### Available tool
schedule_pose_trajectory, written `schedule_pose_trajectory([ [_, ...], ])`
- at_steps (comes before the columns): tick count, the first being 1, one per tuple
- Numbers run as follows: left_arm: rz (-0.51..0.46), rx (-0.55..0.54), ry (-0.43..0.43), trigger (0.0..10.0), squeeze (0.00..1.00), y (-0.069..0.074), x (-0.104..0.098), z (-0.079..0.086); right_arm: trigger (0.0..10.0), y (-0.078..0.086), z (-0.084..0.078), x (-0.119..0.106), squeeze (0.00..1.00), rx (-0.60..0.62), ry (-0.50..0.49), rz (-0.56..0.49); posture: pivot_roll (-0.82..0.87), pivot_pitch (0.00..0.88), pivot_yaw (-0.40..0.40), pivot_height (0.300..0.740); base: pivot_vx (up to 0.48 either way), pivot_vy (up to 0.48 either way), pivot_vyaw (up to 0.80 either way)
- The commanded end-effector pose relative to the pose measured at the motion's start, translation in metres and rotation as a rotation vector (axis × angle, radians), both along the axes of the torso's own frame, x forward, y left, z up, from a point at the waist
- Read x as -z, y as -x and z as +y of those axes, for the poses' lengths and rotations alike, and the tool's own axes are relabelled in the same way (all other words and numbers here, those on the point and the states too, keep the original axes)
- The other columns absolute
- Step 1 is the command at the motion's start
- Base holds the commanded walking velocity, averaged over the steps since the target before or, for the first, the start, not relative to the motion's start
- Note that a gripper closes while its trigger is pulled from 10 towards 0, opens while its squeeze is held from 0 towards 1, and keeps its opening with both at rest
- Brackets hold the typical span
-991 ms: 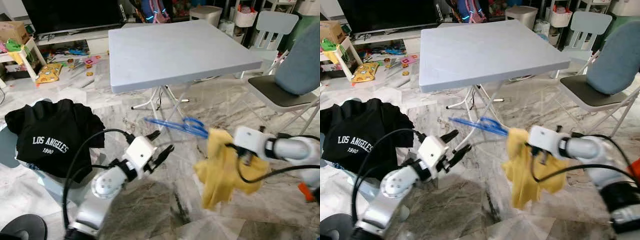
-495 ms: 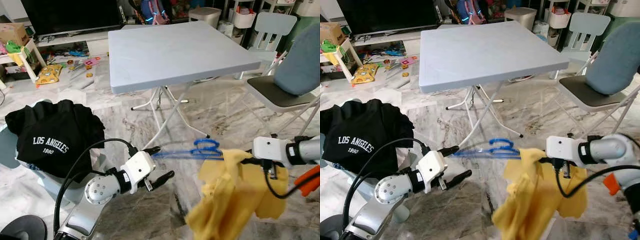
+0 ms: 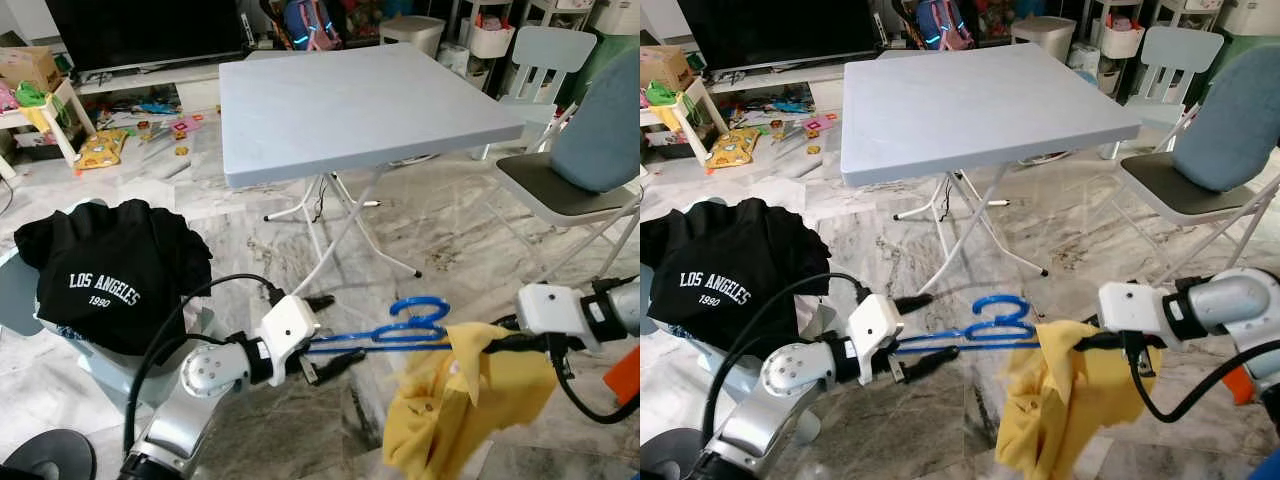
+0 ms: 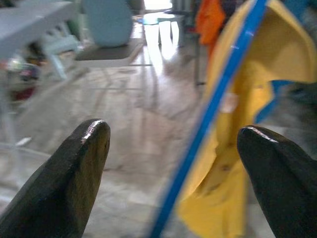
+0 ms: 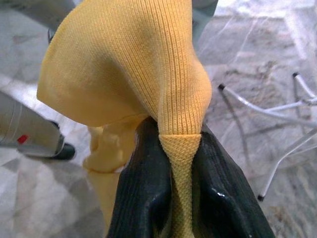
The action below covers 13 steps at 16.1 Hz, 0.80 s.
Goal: Hang hanger
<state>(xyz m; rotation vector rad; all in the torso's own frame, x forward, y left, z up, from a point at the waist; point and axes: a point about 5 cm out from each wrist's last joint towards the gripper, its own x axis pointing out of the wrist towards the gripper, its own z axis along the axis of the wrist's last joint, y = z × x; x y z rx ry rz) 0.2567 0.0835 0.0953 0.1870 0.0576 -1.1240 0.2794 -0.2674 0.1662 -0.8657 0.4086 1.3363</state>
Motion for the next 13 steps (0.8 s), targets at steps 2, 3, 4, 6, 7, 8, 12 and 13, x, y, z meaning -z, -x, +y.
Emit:
schedule_pose_trajectory([
  [2,0.052,0.084,0.007,0.0,0.0,0.003,0.001,-0.008,10.0,-0.002,0.006,-0.011,0.0,-0.021,-0.039,-0.036,-0.12,0.0,0.053,0.74,0.0,0.0,0.0],
  [3,0.06,0.106,0.005,0.0,0.0,0.004,0.002,-0.011,10.0,0.0,0.008,-0.011,0.0,-0.037,-0.043,-0.026,-0.12,0.0,0.054,0.74,0.0,0.0,0.0],
  [4,0.067,0.114,0.007,0.0,0.0,0.004,0.002,-0.012,10.0,0.0,0.009,-0.011,0.0,-0.04,-0.043,-0.025,-0.12,0.0,0.054,0.74,0.0,0.0,0.0],
  [6,0.069,0.126,0.012,0.0,0.0,0.0,-0.002,-0.012,10.0,0.002,0.006,-0.015,0.0,-0.045,-0.039,-0.017,-0.13,0.0,0.057,0.74,0.0,0.0,0.0],
  [7,0.071,0.129,0.012,0.0,0.0,0.0,-0.003,-0.011,10.0,0.002,0.006,-0.016,0.0,-0.044,-0.038,-0.016,-0.13,0.0,0.057,0.74,0.0,0.0,0.0],
  [8,0.078,0.143,-0.008,0.0,0.0,0.0,-0.002,-0.007,10.0,0.003,0.003,-0.016,0.0,-0.04,-0.029,-0.009,-0.13,0.0,0.057,0.74,0.0,0.0,0.0],
  [12,0.08,0.147,-0.068,2.0,0.0,-0.003,-0.001,0.008,10.0,0.006,0.001,-0.015,0.0,-0.041,-0.023,0.009,-0.13,0.0,0.054,0.74,0.0,0.0,0.0],
  [13,0.079,0.142,-0.068,3.6,0.0,-0.004,-0.002,0.009,10.0,0.006,0.0,-0.015,0.0,-0.041,-0.019,0.012,-0.13,0.0,0.052,0.74,0.0,0.0,0.0],
])
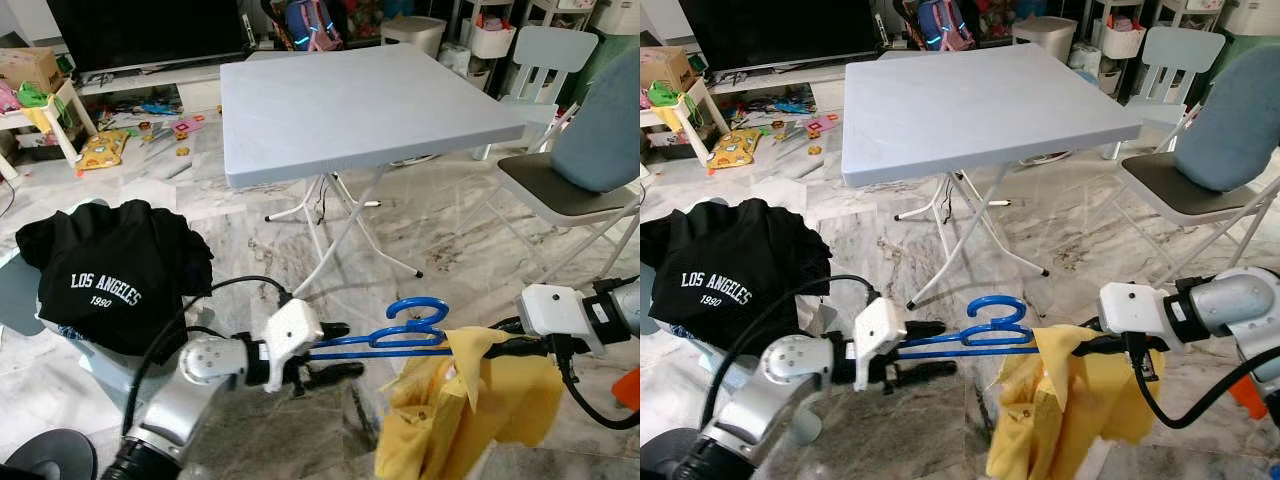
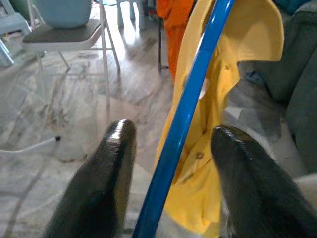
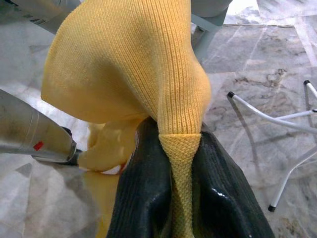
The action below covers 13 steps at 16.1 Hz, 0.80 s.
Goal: Hang hanger
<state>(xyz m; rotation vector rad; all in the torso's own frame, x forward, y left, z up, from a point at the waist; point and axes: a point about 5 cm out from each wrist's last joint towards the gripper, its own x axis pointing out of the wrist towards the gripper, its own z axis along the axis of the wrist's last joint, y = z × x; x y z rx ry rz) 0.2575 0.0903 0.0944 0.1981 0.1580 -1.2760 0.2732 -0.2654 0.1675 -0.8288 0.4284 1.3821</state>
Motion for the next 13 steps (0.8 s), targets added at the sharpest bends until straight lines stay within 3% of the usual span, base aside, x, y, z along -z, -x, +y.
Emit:
schedule_pose_trajectory([
  [1,-0.012,-0.003,-0.02,4.1,0.0,-0.0044,-0.0023,0.0046,10.0,0.0001,-0.002,-0.0134,0.0,-0.019,-0.003,-0.035,-0.13,0.0,0.049,0.74,0.0,0.0,0.0],
  [2,-0.017,-0.005,-0.023,3.7,0.0,-0.0052,-0.0022,0.0053,10.0,0.0002,-0.0019,-0.0134,0.0,-0.02,-0.003,-0.032,-0.13,0.0,0.049,0.74,0.0,0.0,0.0],
  [3,-0.011,-0.009,-0.022,1.2,0.0,-0.007,-0.0025,0.0063,10.0,0.001,-0.0014,-0.0134,0.0,-0.031,0.0,-0.022,-0.13,0.0,0.047,0.74,0.0,0.0,0.0],
  [5,-0.01,-0.01,-0.023,0.0,0.0,-0.0087,-0.0026,0.0068,10.0,0.0026,-0.001,-0.0133,0.0,-0.043,0.002,-0.009,-0.13,0.0,0.047,0.74,0.0,0.0,0.0],
  [13,0.031,0.032,-0.009,0.0,0.0,-0.0077,0.0004,-0.0018,10.0,0.0037,0.0002,-0.0148,0.0,-0.058,0.002,0.002,-0.14,0.0,0.049,0.74,0.0,0.0,0.0],
])
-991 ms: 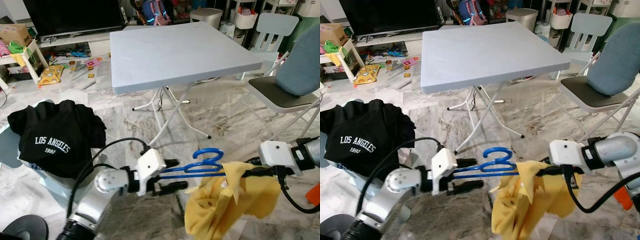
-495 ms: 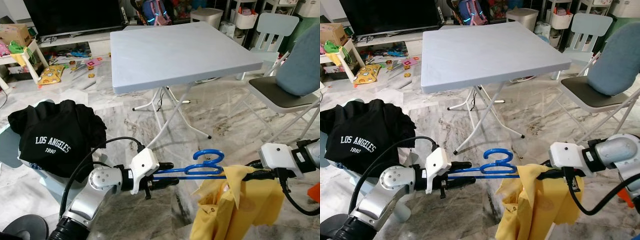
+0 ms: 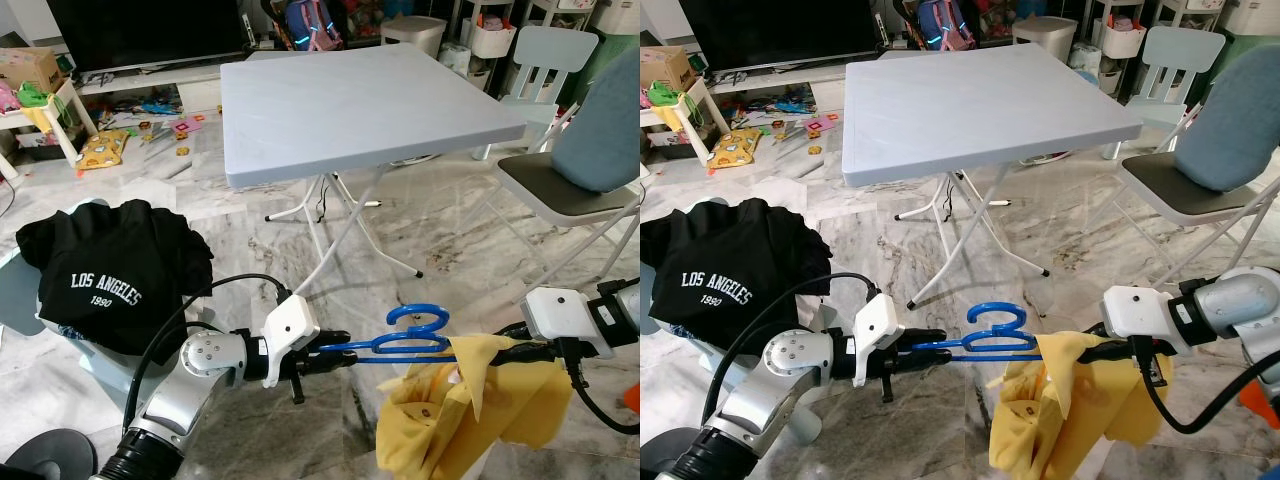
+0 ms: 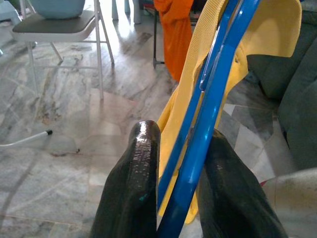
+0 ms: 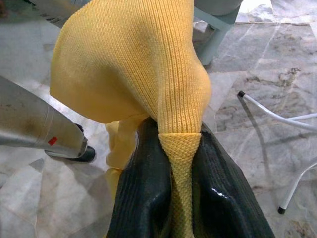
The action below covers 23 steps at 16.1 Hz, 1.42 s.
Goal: Hang hanger
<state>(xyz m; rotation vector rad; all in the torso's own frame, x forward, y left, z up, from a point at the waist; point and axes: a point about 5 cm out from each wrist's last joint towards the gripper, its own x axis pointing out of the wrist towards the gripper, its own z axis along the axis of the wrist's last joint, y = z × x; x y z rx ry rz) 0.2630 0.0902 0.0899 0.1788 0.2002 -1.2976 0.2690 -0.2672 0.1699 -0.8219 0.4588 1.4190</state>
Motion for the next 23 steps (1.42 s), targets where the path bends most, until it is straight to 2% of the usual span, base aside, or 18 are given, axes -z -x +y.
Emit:
schedule_pose_trajectory([
  [1,-0.002,0.014,0.011,0.0,0.0,-0.002,-0.004,-0.003,10.0,-0.003,0.005,-0.012,0.0,-0.035,-0.021,-0.044,-0.14,0.0,0.046,0.74,0.0,0.0,0.0],
  [3,0.008,-0.01,0.029,0.0,0.0,-0.004,-0.003,-0.005,10.0,-0.007,0.01,-0.013,0.0,-0.029,-0.039,-0.067,-0.13,0.0,0.045,0.74,0.0,0.0,0.0],
  [6,0.029,-0.126,0.093,0.0,0.0,-0.01,0.001,-0.008,10.0,-0.017,0.024,-0.012,0.0,-0.006,-0.094,-0.136,-0.13,0.0,0.045,0.74,0.0,0.0,0.0],
  [7,0.045,-0.184,0.131,0.0,0.0,-0.011,0.005,-0.011,10.0,-0.022,0.032,-0.011,0.26,0.002,-0.131,-0.13,-0.13,0.0,0.043,0.74,0.0,0.0,0.0],
  [8,0.045,-0.201,0.144,0.0,0.0,-0.011,0.006,-0.013,10.0,-0.023,0.034,-0.01,0.9,0.001,-0.134,-0.119,-0.13,0.0,0.043,0.74,0.0,0.0,0.0],
  [9,0.044,-0.215,0.15,0.0,0.0,-0.011,0.006,-0.013,10.0,-0.024,0.035,-0.01,1.0,0.001,-0.137,-0.108,-0.13,0.0,0.041,0.74,0.0,0.0,0.0],
  [11,0.052,-0.268,0.187,0.0,0.0,-0.013,0.008,-0.015,10.0,-0.027,0.041,-0.006,1.0,-0.013,-0.128,-0.088,-0.13,0.0,0.036,0.74,0.0,0.0,0.0],
  [17,0.012,-0.347,0.24,0.0,0.0,-0.019,0.006,-0.017,10.0,-0.036,0.057,-0.003,1.0,-0.042,-0.14,-0.14,-0.13,0.0,0.025,0.74,0.0,0.0,0.0],
  [20,-0.013,-0.394,0.256,0.0,0.0,-0.023,0.005,-0.017,10.0,-0.049,0.056,-0.011,1.0,0.024,-0.149,-0.273,-0.13,0.0,0.025,0.74,0.0,0.0,0.0],
  [23,-0.016,-0.464,0.289,0.0,0.0,-0.028,0.003,-0.015,10.0,-0.055,0.059,-0.015,1.0,0.066,-0.186,-0.357,-0.13,0.0,0.027,0.74,0.0,0.0,0.0],
])
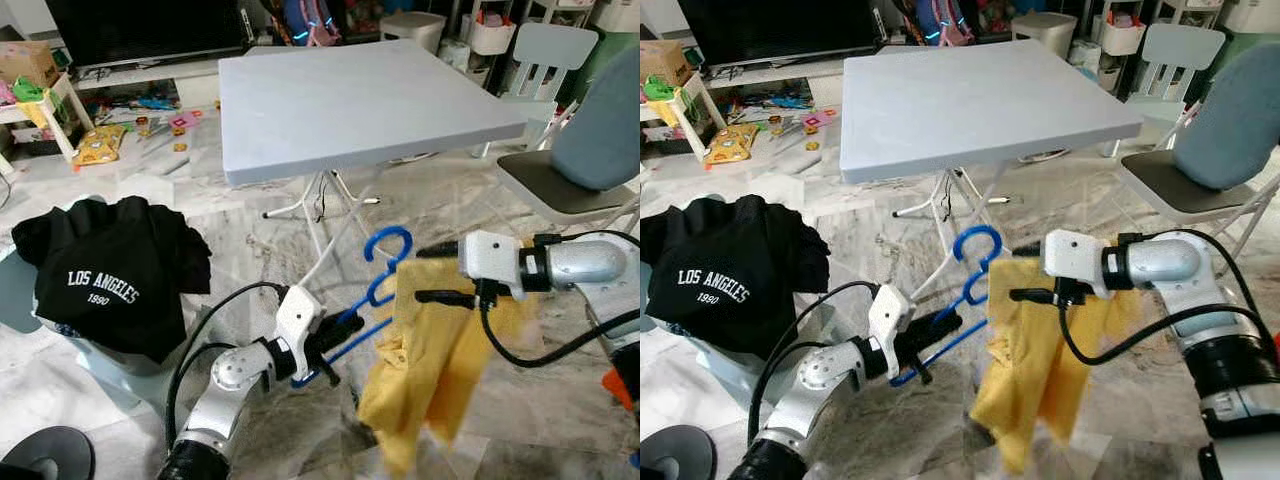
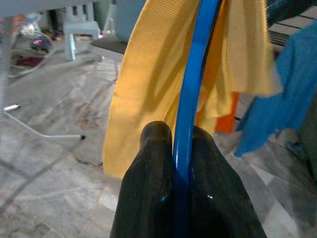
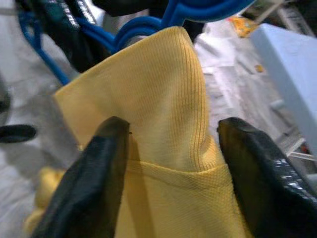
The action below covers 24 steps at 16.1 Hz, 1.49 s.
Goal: Hang hanger
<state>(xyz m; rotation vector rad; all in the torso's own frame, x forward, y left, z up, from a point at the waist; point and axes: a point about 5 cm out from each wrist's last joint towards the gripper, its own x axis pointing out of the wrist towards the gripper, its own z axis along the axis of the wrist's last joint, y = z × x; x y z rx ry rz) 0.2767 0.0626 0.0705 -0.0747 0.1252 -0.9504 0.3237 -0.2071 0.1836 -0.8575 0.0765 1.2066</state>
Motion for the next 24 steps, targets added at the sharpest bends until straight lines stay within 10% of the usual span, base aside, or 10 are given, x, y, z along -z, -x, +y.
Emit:
schedule_pose_trajectory([
  [1,-0.071,-0.122,0.055,0.0,0.0,-0.015,-0.017,0.013,10.0,-0.002,-0.001,-0.002,1.0,0.01,0.009,-0.027,-0.13,0.0,0.028,0.74,0.0,0.0,0.0],
  [9,-0.043,-0.206,0.085,0.0,0.0,-0.022,-0.015,0.019,10.0,-0.014,0.002,0.008,1.0,0.167,-0.057,-0.125,-0.13,0.0,0.031,0.74,0.0,0.0,0.0],
  [13,-0.055,-0.161,0.107,0.0,0.0,-0.021,-0.023,0.01,10.0,-0.01,0.023,0.042,1.0,0.352,-0.24,0.009,-0.12,0.0,0.039,0.74,0.0,0.0,0.0],
  [14,-0.057,-0.153,0.107,0.0,0.0,-0.021,-0.023,0.008,10.0,-0.006,0.028,0.052,0.94,0.385,-0.275,0.065,-0.12,0.0,0.041,0.74,0.0,0.0,0.0],
  [16,-0.058,-0.142,0.105,0.0,0.0,-0.02,-0.024,0.007,10.0,0.001,0.036,0.067,0.0,0.407,-0.308,0.158,-0.12,0.0,0.049,0.74,0.0,0.0,0.0],
  [23,-0.06,-0.084,0.112,0.0,0.0,-0.015,-0.031,0.003,10.0,-0.011,0.05,0.073,0.0,0.656,-0.459,0.164,-0.1,0.0,0.058,0.74,0.0,0.0,0.0],
  [24,-0.061,-0.078,0.111,0.0,0.0,-0.014,-0.031,0.003,0.0,-0.015,0.05,0.072,0.0,0.683,-0.469,0.139,-0.1,0.0,0.058,0.74,0.0,0.0,0.0],
])
